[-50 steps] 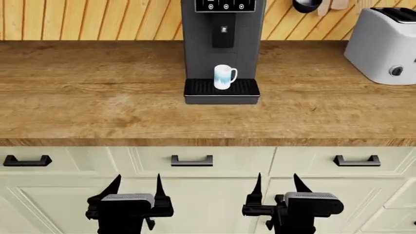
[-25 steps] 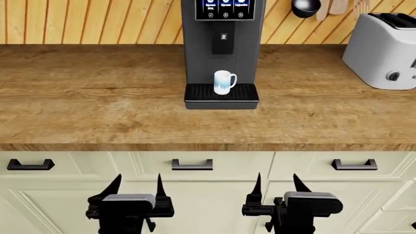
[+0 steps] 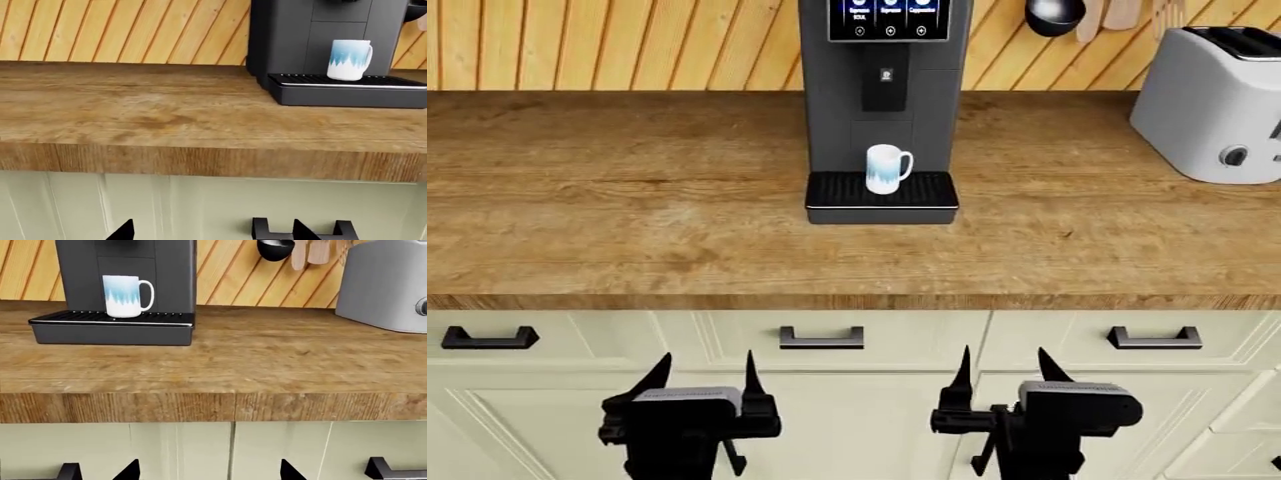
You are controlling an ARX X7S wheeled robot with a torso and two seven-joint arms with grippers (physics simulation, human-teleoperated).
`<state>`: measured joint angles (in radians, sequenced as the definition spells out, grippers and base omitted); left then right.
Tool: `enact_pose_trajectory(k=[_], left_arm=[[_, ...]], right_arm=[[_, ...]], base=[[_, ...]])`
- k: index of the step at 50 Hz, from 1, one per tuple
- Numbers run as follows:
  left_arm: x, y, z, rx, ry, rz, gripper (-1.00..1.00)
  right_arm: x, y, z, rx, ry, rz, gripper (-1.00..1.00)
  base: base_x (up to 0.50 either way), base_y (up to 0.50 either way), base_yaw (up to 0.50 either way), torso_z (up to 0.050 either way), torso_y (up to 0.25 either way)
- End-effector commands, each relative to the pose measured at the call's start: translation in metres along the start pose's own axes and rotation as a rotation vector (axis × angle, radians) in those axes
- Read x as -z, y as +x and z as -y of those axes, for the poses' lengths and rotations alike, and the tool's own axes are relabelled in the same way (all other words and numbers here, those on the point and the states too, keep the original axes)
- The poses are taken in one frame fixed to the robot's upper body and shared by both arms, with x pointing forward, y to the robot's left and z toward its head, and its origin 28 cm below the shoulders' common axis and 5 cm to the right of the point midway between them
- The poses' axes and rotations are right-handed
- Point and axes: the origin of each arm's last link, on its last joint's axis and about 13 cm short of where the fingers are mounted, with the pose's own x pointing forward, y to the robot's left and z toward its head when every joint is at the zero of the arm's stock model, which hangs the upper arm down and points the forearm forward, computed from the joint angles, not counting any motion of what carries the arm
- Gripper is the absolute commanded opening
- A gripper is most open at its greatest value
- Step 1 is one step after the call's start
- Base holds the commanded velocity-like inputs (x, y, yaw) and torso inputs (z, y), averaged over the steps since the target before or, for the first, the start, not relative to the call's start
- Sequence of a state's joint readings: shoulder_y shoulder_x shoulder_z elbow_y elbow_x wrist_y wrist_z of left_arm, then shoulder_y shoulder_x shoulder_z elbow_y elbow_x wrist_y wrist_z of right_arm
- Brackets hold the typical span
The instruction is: Press the button on the coffee machine to serve coffee.
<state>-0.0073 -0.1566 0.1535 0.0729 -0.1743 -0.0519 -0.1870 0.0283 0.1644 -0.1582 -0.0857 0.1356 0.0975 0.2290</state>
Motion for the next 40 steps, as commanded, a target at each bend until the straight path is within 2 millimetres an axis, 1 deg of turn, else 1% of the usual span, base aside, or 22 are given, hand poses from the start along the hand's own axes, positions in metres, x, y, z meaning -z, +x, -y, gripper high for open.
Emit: enact_pose_trajectory(k=[1,3,5,7,10,11,12,16,18,21,24,26,30,33,37,40], left_arm=[[-0.045,0.004,0.001,0.025,-0.023,-0.010,1.00],[-0.053,0.005,-0.002,0.017,-0.028,-0.003,1.00],[-0.060,0.005,-0.002,0.023,-0.030,0.003,1.00],[-0.070,0.007,0.000,0.032,-0.029,0.015,1.00],[-0.094,0.009,0.000,0.049,-0.040,0.042,1.00],[-0.100,0.011,0.001,0.052,-0.016,0.058,1.00],[-0.106,0.016,0.004,0.055,-0.030,0.046,1.00],[-0.119,0.019,0.003,0.073,-0.038,0.024,1.00],[-0.127,0.020,0.002,0.073,-0.031,0.027,1.00],[-0.132,0.019,-0.001,0.064,-0.032,0.023,1.00],[-0.138,0.018,-0.006,0.047,-0.034,0.033,1.00],[-0.137,0.018,-0.005,0.049,-0.032,0.031,1.00],[-0.135,0.019,-0.010,0.026,-0.038,0.022,1.00],[-0.135,0.018,-0.007,0.038,-0.028,0.019,1.00],[-0.135,0.017,-0.010,0.028,-0.027,0.021,1.00],[-0.135,0.017,-0.011,0.023,-0.026,0.020,1.00]], right_arm=[[-0.046,0.001,0.010,-0.008,-0.029,0.045,1.00],[-0.057,0.001,0.011,-0.014,-0.046,0.060,1.00],[-0.068,0.002,0.013,-0.021,-0.052,0.074,1.00],[-0.081,0.004,0.016,-0.026,-0.048,0.086,1.00],[-0.102,0.007,0.021,-0.022,-0.051,0.109,1.00],[-0.108,0.009,0.022,-0.029,-0.055,0.117,1.00],[-0.115,0.013,0.025,-0.029,-0.067,0.100,1.00],[-0.138,0.019,0.032,-0.026,-0.069,0.096,1.00],[-0.146,0.020,0.034,-0.021,-0.063,0.093,1.00],[-0.151,0.015,0.036,-0.010,-0.069,0.094,1.00],[-0.155,0.009,0.041,0.019,-0.075,0.105,1.00],[-0.155,0.007,0.044,0.029,-0.077,0.110,1.00],[-0.153,0.007,0.047,0.035,-0.079,0.116,1.00],[-0.152,0.007,0.047,0.037,-0.071,0.122,1.00],[-0.148,0.008,0.047,0.037,-0.072,0.114,1.00],[-0.150,0.008,0.047,0.034,-0.075,0.118,1.00]], base=[[0.00,0.00,0.00,0.000,0.000],[0.00,0.00,0.00,0.000,0.000],[0.00,0.00,0.00,0.000,0.000],[0.00,0.00,0.00,0.000,0.000],[0.00,0.00,0.00,0.000,0.000],[0.00,0.00,0.00,0.000,0.000],[0.00,0.00,0.00,0.000,0.000],[0.00,0.00,0.00,0.000,0.000],[0.00,0.00,0.00,0.000,0.000],[0.00,0.00,0.00,0.000,0.000],[0.00,0.00,0.00,0.000,0.000],[0.00,0.00,0.00,0.000,0.000],[0.02,0.00,0.00,0.000,0.000],[0.25,0.00,0.00,0.000,0.000],[0.29,0.00,0.00,0.000,0.000],[0.35,0.00,0.00,0.000,0.000]])
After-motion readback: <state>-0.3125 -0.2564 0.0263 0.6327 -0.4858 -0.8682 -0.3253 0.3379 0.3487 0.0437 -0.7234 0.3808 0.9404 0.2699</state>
